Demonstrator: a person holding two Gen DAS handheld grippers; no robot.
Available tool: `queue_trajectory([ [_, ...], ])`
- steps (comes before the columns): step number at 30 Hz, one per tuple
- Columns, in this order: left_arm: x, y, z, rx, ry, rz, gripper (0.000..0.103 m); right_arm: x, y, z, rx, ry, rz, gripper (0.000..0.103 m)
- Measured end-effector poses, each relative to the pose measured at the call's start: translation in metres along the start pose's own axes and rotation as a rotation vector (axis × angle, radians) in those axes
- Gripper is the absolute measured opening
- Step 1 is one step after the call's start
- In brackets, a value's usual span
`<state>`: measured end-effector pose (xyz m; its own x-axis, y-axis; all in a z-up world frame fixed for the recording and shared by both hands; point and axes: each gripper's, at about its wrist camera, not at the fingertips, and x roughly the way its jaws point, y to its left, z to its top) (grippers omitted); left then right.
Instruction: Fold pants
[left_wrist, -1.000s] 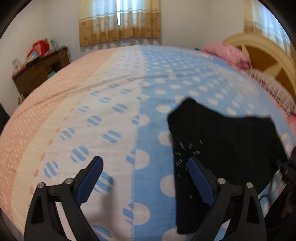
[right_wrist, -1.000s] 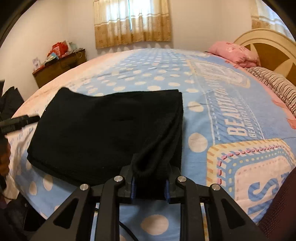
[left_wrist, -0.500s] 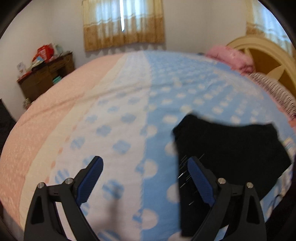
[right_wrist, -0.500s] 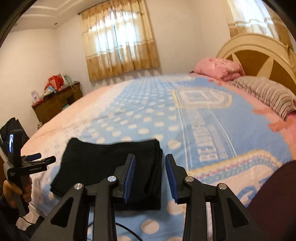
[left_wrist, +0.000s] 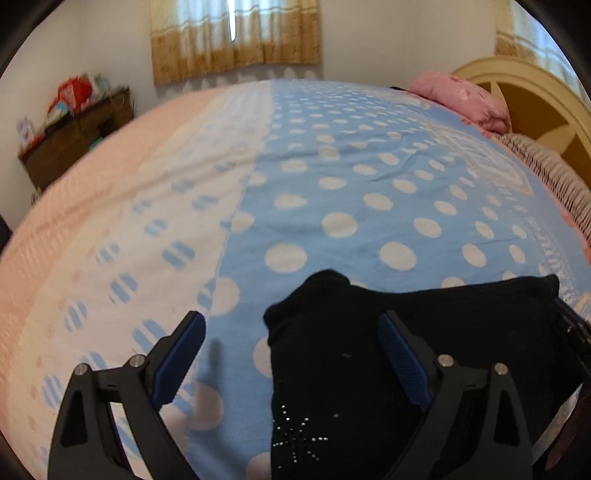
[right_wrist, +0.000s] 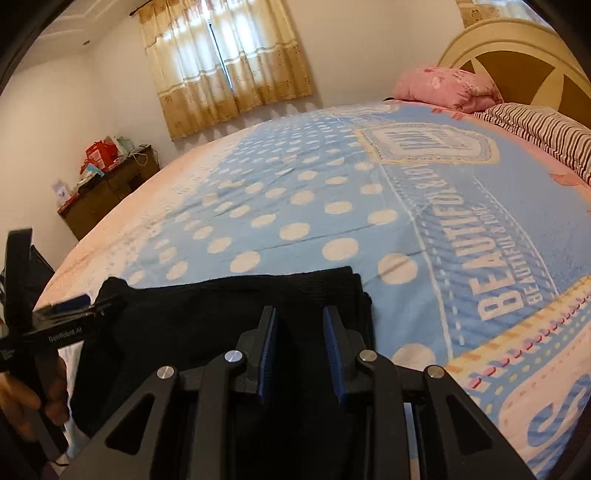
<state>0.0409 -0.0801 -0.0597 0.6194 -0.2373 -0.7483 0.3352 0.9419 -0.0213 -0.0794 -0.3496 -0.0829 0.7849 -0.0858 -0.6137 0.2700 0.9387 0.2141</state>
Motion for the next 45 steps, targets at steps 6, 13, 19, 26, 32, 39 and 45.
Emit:
queue_trajectory([
  [6,-0.001,0.000,-0.002,-0.013,0.004,0.016,0.103,-0.002,0.005,0.003,-0.019,0.001,-0.014,0.028],
  [13,-0.019,0.002,0.000,0.033,-0.007,0.029,0.103,-0.055,-0.010,-0.001,0.083,-0.119,0.041,0.046],
  [19,-0.033,0.008,-0.005,0.029,-0.004,0.026,0.103,-0.071,-0.018,-0.019,0.113,-0.101,0.014,0.049],
  [26,-0.054,0.024,-0.026,-0.009,-0.020,-0.032,0.103,-0.074,-0.039,-0.038,0.184,-0.044,0.021,0.049],
  [32,-0.053,0.016,-0.023,-0.025,-0.031,-0.078,0.103,-0.073,-0.042,-0.033,0.204,-0.054,0.055,0.059],
  [39,-0.022,0.009,-0.035,-0.060,0.078,-0.097,0.103,-0.030,-0.043,-0.033,0.224,0.017,0.035,0.060],
  [45,-0.020,0.011,-0.045,-0.114,0.098,-0.130,0.103,-0.025,-0.023,-0.053,0.191,0.048,0.101,0.060],
])
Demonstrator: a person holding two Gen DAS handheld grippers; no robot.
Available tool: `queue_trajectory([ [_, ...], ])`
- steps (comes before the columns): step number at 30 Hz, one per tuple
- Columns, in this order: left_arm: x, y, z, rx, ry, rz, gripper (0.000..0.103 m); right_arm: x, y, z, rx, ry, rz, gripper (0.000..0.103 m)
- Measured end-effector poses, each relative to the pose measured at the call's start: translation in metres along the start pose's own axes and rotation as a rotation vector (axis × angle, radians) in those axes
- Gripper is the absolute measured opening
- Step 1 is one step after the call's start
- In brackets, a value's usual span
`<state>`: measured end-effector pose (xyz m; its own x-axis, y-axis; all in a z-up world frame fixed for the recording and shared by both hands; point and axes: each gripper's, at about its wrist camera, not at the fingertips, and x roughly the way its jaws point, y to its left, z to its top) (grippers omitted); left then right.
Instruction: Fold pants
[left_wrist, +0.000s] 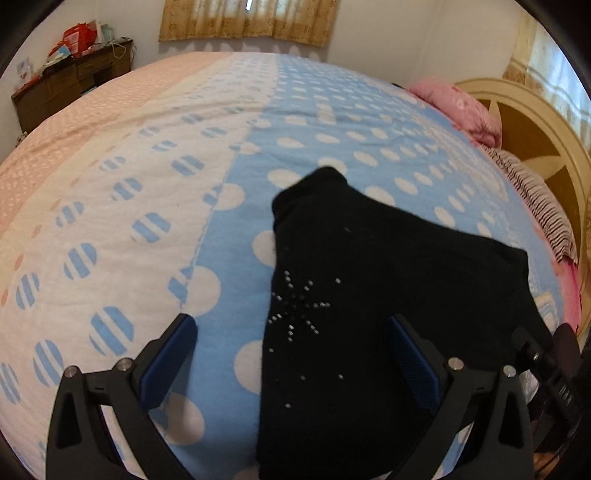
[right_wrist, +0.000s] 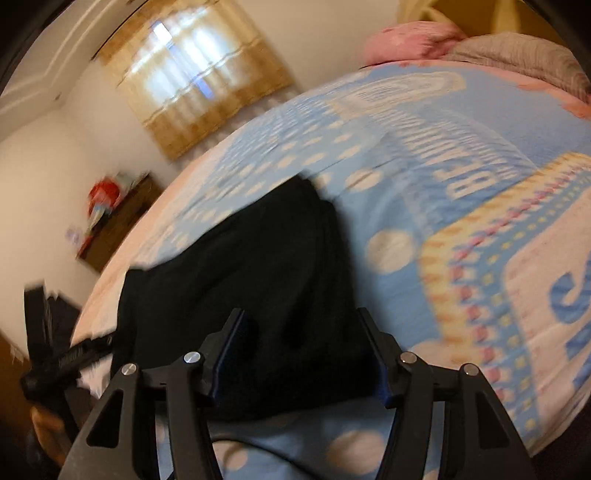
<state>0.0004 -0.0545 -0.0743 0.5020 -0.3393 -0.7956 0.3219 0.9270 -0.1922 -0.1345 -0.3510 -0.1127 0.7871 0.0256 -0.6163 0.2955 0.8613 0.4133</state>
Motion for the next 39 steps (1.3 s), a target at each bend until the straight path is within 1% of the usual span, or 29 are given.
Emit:
queue_trajectory([
  [1,0.000,-0.003,-0.002,0.008,-0.002,0.001,0.103,0.001,0.010,-0.004,-0.062,0.002,-0.037,0.060],
  [3,0.001,-0.007,-0.004,0.031,-0.004,-0.002,0.103,0.002,0.018,-0.007,-0.119,0.003,-0.072,0.057],
  [5,0.001,-0.005,-0.004,0.021,-0.005,-0.014,0.103,0.002,0.014,-0.006,-0.095,0.005,-0.057,0.048],
  [6,0.000,-0.004,-0.003,0.013,-0.004,-0.024,0.103,0.002,0.010,-0.006,-0.079,0.006,-0.048,0.046],
  [7,-0.001,-0.003,-0.003,0.008,-0.003,-0.032,0.098,0.001,0.007,-0.006,-0.065,0.008,-0.035,0.044],
  [9,-0.004,-0.005,-0.004,0.017,-0.013,-0.046,0.087,0.002,0.008,-0.006,-0.080,0.010,-0.037,0.042],
  [10,-0.005,-0.006,-0.004,0.023,-0.013,-0.063,0.067,0.002,0.010,-0.006,-0.092,0.010,-0.044,0.040],
  [11,-0.005,-0.008,-0.004,0.023,-0.001,-0.102,0.062,0.002,0.013,-0.007,-0.108,0.009,-0.056,0.039],
  [12,-0.006,-0.009,-0.003,0.022,-0.003,-0.094,0.060,0.001,0.016,-0.008,-0.123,0.005,-0.066,0.038],
  [13,-0.007,-0.011,-0.003,0.027,-0.001,-0.091,0.053,0.001,0.018,-0.010,-0.135,0.001,-0.073,0.037],
  [14,-0.008,-0.013,-0.003,0.036,-0.003,-0.093,0.043,0.001,0.021,-0.010,-0.147,-0.001,-0.084,0.037],
  [16,-0.010,-0.016,-0.002,0.042,-0.004,-0.104,0.033,0.001,0.027,-0.012,-0.186,-0.006,-0.111,0.036],
  [17,-0.011,-0.020,-0.002,0.054,-0.012,-0.089,0.030,0.002,0.031,-0.013,-0.210,-0.008,-0.128,0.036],
  [20,-0.015,-0.032,-0.005,0.117,-0.051,-0.029,0.027,0.002,0.046,-0.016,-0.303,-0.017,-0.204,0.034],
  [22,-0.018,-0.036,-0.005,0.140,-0.065,-0.005,0.027,0.001,0.057,-0.017,-0.363,-0.024,-0.254,0.033],
  [24,-0.021,-0.037,-0.003,0.153,-0.073,0.006,0.027,-0.002,0.062,-0.017,-0.374,-0.036,-0.271,0.032],
  [27,-0.031,-0.039,0.000,0.181,-0.114,0.035,0.027,-0.010,0.065,-0.016,-0.364,-0.063,-0.255,0.032],
  [29,-0.034,-0.038,0.002,0.196,-0.125,0.057,0.027,-0.014,0.070,-0.015,-0.362,-0.075,-0.237,0.031],
  [35,-0.042,-0.029,0.009,0.184,-0.147,0.085,0.027,-0.021,0.094,-0.008,-0.388,-0.120,-0.208,0.031],
  [39,-0.048,-0.023,0.014,0.174,-0.171,0.108,0.027,-0.020,0.105,-0.003,-0.396,-0.128,-0.183,0.031],
])
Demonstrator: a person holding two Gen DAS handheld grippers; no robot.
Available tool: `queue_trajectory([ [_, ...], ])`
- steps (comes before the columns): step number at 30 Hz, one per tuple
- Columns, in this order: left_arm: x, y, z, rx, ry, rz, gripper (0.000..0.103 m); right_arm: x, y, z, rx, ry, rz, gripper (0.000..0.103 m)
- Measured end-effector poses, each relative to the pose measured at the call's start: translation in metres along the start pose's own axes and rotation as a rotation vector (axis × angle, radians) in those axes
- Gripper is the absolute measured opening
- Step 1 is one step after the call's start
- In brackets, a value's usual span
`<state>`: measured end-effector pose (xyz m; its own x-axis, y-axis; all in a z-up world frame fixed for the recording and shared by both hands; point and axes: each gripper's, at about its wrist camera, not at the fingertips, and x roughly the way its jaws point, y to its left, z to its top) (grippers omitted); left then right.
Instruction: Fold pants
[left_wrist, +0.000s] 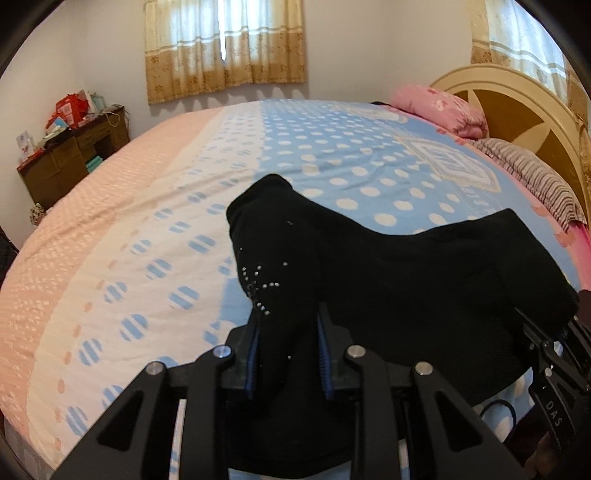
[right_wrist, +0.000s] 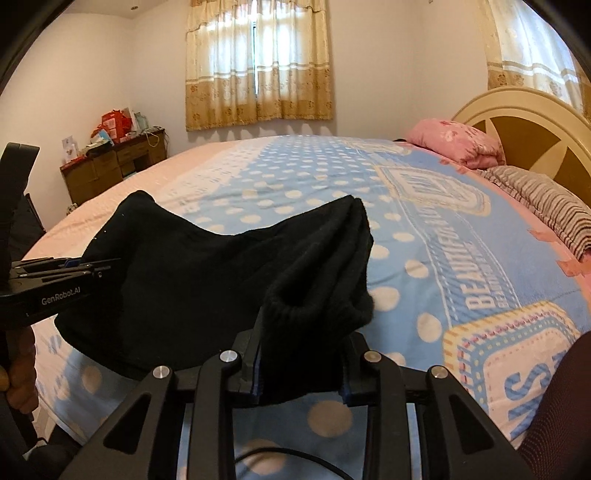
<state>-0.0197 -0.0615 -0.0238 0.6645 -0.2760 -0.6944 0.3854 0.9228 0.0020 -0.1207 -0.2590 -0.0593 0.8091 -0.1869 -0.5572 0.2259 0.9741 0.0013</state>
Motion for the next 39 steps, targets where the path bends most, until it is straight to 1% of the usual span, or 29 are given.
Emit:
queue_trajectory([
  [13,-0.006,0.046,0.011,-0.075,-0.038,0.076,0.027,0.007,0.050,0.028,-0.063,-0.043,0.076,0.031],
  [19,-0.008,0.076,0.014,-0.122,-0.050,0.121,0.027,0.017,0.080,0.045,-0.107,-0.059,0.122,0.031],
  [24,-0.013,0.108,0.019,-0.165,-0.071,0.188,0.027,0.032,0.111,0.065,-0.137,-0.078,0.190,0.031],
  [27,-0.013,0.129,0.020,-0.184,-0.080,0.244,0.027,0.040,0.136,0.072,-0.168,-0.090,0.225,0.031],
  [33,-0.010,0.166,0.028,-0.222,-0.097,0.331,0.027,0.064,0.182,0.089,-0.203,-0.109,0.291,0.031],
  [37,0.003,0.186,0.036,-0.225,-0.106,0.402,0.027,0.086,0.212,0.098,-0.213,-0.106,0.317,0.031],
  [39,0.011,0.195,0.037,-0.231,-0.100,0.416,0.027,0.102,0.225,0.101,-0.213,-0.089,0.328,0.031],
])
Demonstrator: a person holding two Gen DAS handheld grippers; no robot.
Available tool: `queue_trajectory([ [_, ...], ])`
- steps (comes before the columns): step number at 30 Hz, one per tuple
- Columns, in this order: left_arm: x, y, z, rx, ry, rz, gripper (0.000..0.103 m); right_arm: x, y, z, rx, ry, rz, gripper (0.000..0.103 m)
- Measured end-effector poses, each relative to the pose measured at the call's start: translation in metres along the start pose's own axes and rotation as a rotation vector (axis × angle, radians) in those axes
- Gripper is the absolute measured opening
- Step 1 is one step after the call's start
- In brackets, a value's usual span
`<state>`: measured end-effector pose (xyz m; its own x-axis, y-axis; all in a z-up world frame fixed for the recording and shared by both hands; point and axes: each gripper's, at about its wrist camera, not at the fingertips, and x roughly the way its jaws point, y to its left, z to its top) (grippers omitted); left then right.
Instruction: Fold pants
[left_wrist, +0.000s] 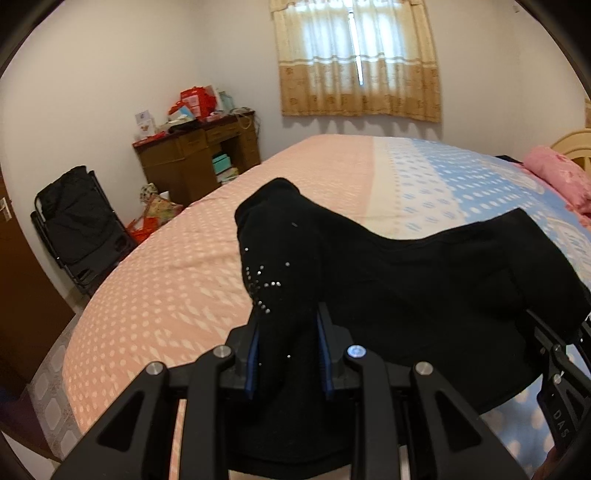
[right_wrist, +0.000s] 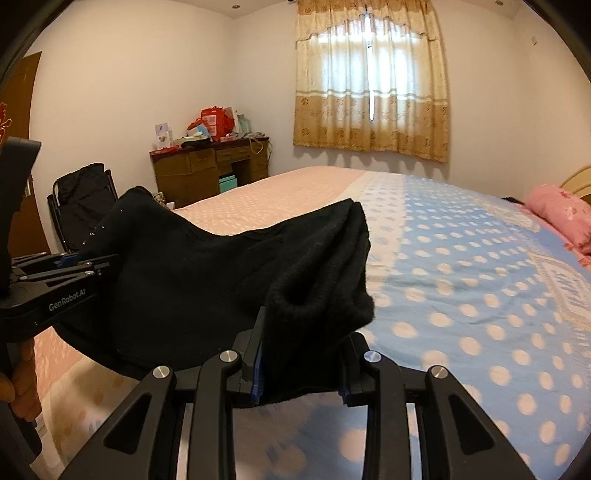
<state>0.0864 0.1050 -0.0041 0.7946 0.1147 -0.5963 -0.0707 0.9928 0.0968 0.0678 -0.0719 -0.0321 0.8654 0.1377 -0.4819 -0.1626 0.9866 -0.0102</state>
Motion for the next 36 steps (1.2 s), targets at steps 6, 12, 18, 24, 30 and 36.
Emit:
queue_trajectory([
  [6,0.052,0.004,-0.015,-0.010,0.134,0.014,0.028,0.059,0.008,-0.010,-0.023,0.118,-0.006,0.031],
  [12,0.067,0.009,-0.028,-0.020,0.164,0.014,0.039,0.082,-0.002,-0.028,-0.005,0.219,0.006,0.031],
  [18,0.058,0.045,-0.033,-0.075,0.182,0.078,0.103,0.089,-0.005,-0.030,0.009,0.250,0.016,0.034],
  [24,0.051,0.089,-0.045,-0.230,0.237,0.050,0.103,0.091,-0.014,-0.028,0.063,0.264,0.032,0.053],
  [30,0.031,0.094,-0.034,-0.240,0.187,0.107,0.103,0.051,-0.035,-0.019,0.164,0.164,0.057,0.054],
  [36,0.026,0.077,-0.014,-0.188,0.083,0.046,0.092,0.016,-0.016,-0.004,0.065,0.066,0.024,0.004],
])
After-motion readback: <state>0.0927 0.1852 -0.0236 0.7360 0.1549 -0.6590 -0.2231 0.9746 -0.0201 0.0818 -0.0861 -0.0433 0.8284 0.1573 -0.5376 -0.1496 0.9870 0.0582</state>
